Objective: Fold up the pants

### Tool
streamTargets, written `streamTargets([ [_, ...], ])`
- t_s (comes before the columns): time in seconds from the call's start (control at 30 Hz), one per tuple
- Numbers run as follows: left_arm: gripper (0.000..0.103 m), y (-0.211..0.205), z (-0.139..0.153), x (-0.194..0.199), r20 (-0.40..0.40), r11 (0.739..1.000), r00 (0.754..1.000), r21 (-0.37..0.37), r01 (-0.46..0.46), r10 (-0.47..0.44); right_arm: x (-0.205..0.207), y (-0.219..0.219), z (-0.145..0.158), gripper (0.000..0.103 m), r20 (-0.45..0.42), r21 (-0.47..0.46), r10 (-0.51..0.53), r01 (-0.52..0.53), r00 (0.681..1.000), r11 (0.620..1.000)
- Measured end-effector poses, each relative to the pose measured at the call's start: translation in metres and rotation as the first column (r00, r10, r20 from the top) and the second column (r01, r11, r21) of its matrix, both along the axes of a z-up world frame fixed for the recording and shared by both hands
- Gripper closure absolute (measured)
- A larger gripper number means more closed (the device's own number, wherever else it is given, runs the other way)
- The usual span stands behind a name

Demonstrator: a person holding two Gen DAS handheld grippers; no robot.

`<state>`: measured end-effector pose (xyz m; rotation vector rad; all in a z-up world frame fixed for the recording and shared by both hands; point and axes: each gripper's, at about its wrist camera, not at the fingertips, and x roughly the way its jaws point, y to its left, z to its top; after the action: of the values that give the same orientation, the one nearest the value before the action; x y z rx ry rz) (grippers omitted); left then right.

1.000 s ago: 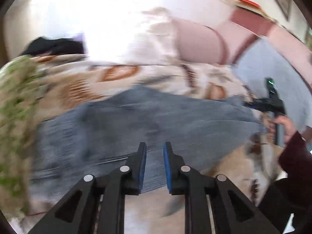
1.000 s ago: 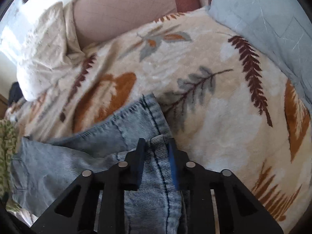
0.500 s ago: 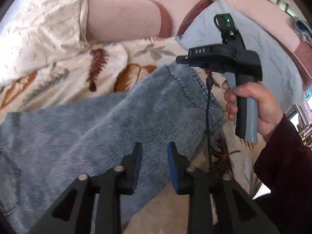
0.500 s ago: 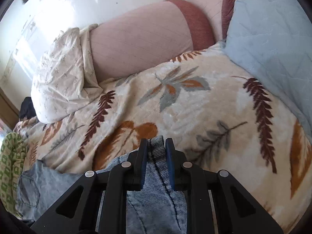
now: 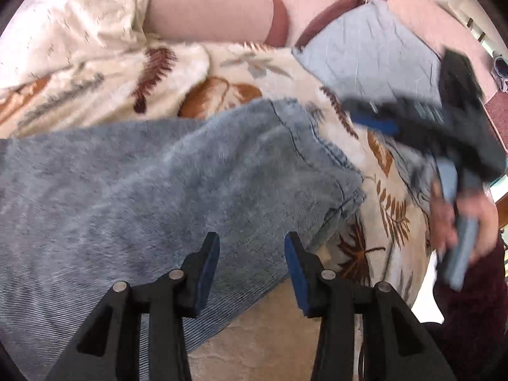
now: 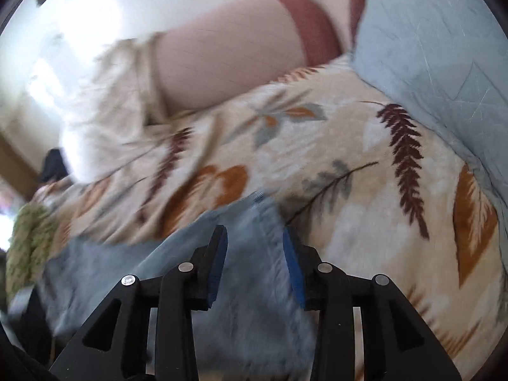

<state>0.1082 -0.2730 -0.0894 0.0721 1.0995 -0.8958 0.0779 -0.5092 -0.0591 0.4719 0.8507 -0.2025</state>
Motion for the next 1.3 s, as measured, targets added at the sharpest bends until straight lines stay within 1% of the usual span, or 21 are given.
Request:
streamTargets([
  [0.07, 0.058, 0.005, 0.002, 0.002, 0.017, 1.0, 0.999, 0.007, -0.027, 0.027, -0.015, 0.018, -0.002, 0.068, 0.022, 0.008, 0.035, -0.036, 0.999, 0.999],
  [0.17, 0.058, 0.013, 0.001, 0.005, 0.06, 0.995, 0.996, 0.06, -0.075, 0.072, -0.01, 0.044, -0.023, 0.069, -0.035, -0.065, 0.091, -0.094, 0.995, 0.993],
  [0.2, 0.058, 0.018, 0.0, 0.005, 0.069, 0.993, 0.994, 0.068, -0.095, 0.09, -0.007, 0.049, -0.035, 0.074, -0.068, -0.07, 0.1, -0.104, 0.993, 0.992],
  [0.27, 0.058, 0.03, -0.002, 0.004, 0.097, 0.988, 0.988, 0.088, -0.128, 0.119, -0.004, 0.063, -0.061, 0.074, -0.16, -0.088, 0.125, -0.14, 0.979, 0.986],
  [0.3, 0.058, 0.035, -0.005, 0.003, 0.11, 0.983, 0.986, 0.117, -0.14, 0.127, -0.006, 0.071, -0.066, 0.076, -0.181, -0.138, 0.132, -0.158, 0.975, 0.978],
  [0.33, 0.058, 0.04, -0.01, 0.003, 0.108, 0.977, 0.985, 0.151, -0.152, 0.137, -0.01, 0.081, -0.068, 0.076, -0.19, -0.221, 0.136, -0.177, 0.972, 0.959],
  [0.37, 0.058, 0.049, -0.016, 0.005, 0.088, 0.972, 0.984, 0.16, -0.169, 0.157, -0.014, 0.088, -0.07, 0.076, -0.214, -0.257, 0.125, -0.179, 0.969, 0.95],
  [0.43, 0.058, 0.063, -0.019, 0.01, 0.066, 0.976, 0.982, 0.118, -0.185, 0.179, -0.027, 0.089, -0.069, 0.076, -0.217, -0.254, 0.089, -0.145, 0.972, 0.956],
  [0.5, 0.058, 0.072, -0.018, 0.01, 0.092, 0.972, 0.979, 0.129, -0.195, 0.184, -0.036, 0.091, -0.069, 0.076, -0.224, -0.283, 0.082, -0.145, 0.971, 0.948],
  [0.6, 0.058, 0.085, -0.019, 0.014, 0.061, 0.975, 0.98, 0.108, -0.195, 0.189, -0.042, 0.092, -0.072, 0.076, -0.21, -0.302, 0.074, -0.136, 0.975, 0.944],
  [0.67, 0.058, 0.099, -0.013, 0.017, 0.039, 0.974, 0.978, 0.098, -0.205, 0.202, -0.035, 0.093, -0.073, 0.076, -0.234, -0.317, 0.077, -0.151, 0.969, 0.936],
  [0.73, 0.058, 0.122, 0.0, 0.018, 0.05, 0.971, 0.974, 0.081, -0.226, 0.222, -0.03, 0.094, -0.063, 0.07, -0.245, -0.283, 0.06, -0.131, 0.968, 0.95],
  [0.8, 0.056, 0.151, 0.017, 0.018, 0.125, 0.96, 0.957, 0.069, -0.27, 0.26, -0.03, 0.096, -0.048, 0.069, -0.168, -0.225, 0.079, -0.116, 0.983, 0.967],
  [0.83, 0.054, 0.17, 0.025, 0.018, 0.167, 0.95, 0.943, 0.07, -0.304, 0.289, -0.028, 0.105, -0.035, 0.067, -0.106, -0.211, 0.107, -0.127, 0.989, 0.969],
  [0.87, 0.051, 0.191, 0.032, 0.021, 0.211, 0.929, 0.917, 0.081, -0.36, 0.337, -0.025, 0.113, -0.03, 0.066, -0.087, -0.208, 0.135, -0.151, 0.987, 0.966],
  [0.97, 0.049, 0.253, 0.037, 0.036, 0.274, 0.845, 0.839, 0.132, -0.517, 0.471, -0.006, 0.151, -0.034, 0.066, -0.083, -0.16, 0.248, -0.259, 0.965, 0.953],
  [1.07, 0.05, 0.303, 0.028, 0.045, 0.281, 0.757, 0.767, 0.17, -0.631, 0.577, 0.009, 0.181, -0.05, 0.065, -0.136, -0.203, 0.301, -0.324, 0.944, 0.924],
  [1.1, 0.053, 0.316, 0.021, 0.047, 0.26, 0.749, 0.762, 0.169, -0.641, 0.593, 0.012, 0.187, -0.057, 0.065, -0.152, -0.196, 0.313, -0.339, 0.938, 0.92],
  [1.17, 0.054, 0.326, 0.007, 0.049, 0.215, 0.761, 0.78, 0.181, -0.623, 0.587, 0.013, 0.198, -0.074, 0.064, -0.199, -0.206, 0.321, -0.36, 0.926, 0.91],
  [1.23, 0.054, 0.326, -0.003, 0.045, 0.243, 0.77, 0.787, 0.182, -0.612, 0.568, 0.007, 0.202, -0.08, 0.062, -0.208, -0.231, 0.322, -0.366, 0.924, 0.901],
  [1.3, 0.054, 0.321, -0.006, 0.036, 0.286, 0.781, 0.791, 0.18, -0.599, 0.541, -0.002, 0.201, -0.082, 0.06, -0.219, -0.197, 0.313, -0.356, 0.924, 0.913],
])
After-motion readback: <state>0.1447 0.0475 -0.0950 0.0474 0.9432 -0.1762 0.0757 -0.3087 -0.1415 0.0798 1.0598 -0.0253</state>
